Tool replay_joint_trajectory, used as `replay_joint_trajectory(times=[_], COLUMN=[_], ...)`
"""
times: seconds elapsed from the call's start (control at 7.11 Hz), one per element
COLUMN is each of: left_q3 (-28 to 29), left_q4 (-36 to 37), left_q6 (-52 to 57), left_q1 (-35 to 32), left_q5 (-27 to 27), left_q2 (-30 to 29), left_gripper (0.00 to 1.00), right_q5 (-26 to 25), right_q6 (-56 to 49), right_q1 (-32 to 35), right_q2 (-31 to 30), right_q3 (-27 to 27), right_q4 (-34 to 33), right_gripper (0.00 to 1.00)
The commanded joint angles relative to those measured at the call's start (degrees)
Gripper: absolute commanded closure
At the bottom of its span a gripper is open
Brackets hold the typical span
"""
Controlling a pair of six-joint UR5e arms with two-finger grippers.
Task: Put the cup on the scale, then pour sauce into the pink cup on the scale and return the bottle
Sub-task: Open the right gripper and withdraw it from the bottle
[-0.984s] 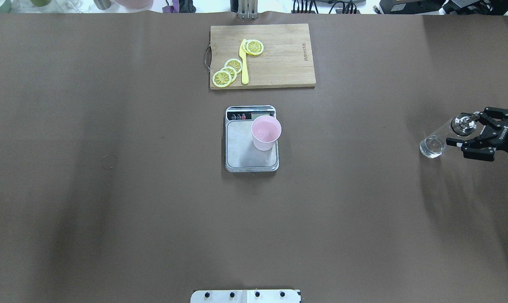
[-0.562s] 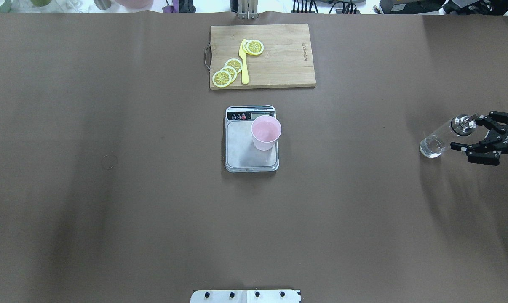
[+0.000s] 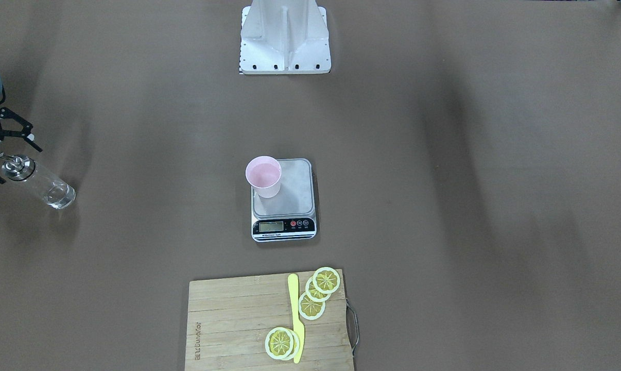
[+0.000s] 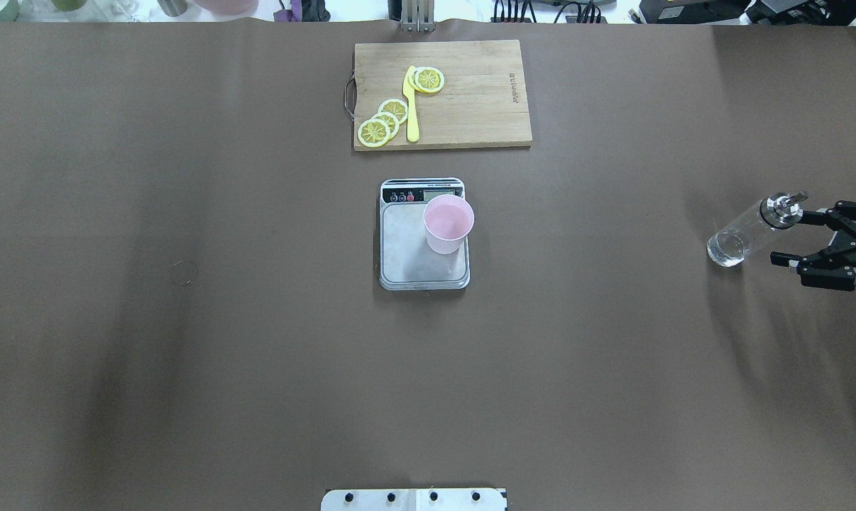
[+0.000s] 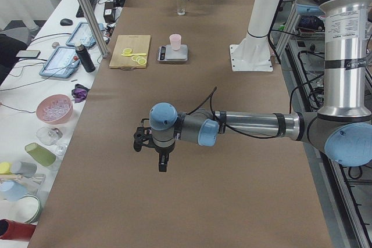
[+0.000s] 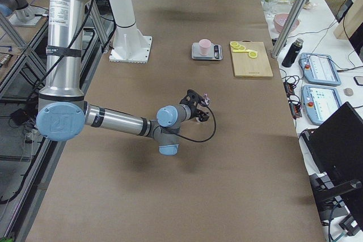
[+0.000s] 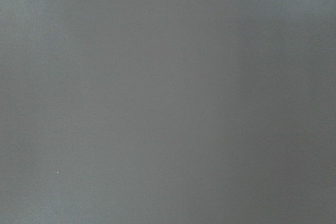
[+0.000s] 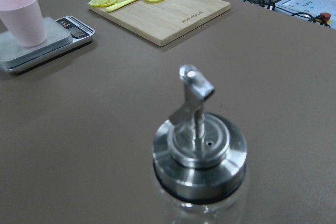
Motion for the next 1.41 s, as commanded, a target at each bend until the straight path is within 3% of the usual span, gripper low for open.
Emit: replay_joint_trajectory(times=[0.0, 0.28, 0.42, 0.84, 1.27], left_q3=[0.0, 0.1, 0.1, 0.2, 0.1], left_q4=[0.0, 0.0, 0.0, 0.0, 0.0], left_q6=[-0.1, -0.1, 0.0, 0.0, -0.1], left_q1=[0.0, 0.0, 0.0, 0.0, 0.1], left_q5=[0.0, 0.0, 0.0, 0.0, -0.1], left_q2=[-0.1, -0.1, 0.0, 0.0, -0.1], left_gripper=[0.01, 0.01, 0.01, 0.01, 0.01], right_q5=[6.1, 18.2, 20.6, 20.9, 20.0], right_q6=[3.5, 4.7, 4.7, 4.7, 3.8], right_q1=[2.8, 14.3, 17.8, 28.6, 31.3], right_q2=[-3.5, -3.3, -3.1, -3.0, -1.8], right_q3=[3.1, 3.0, 2.9, 3.5, 3.7], right_q4=[-0.9, -6.8, -11.0, -27.2, -43.7], right_gripper=[0.0, 0.0, 0.0, 0.0, 0.0])
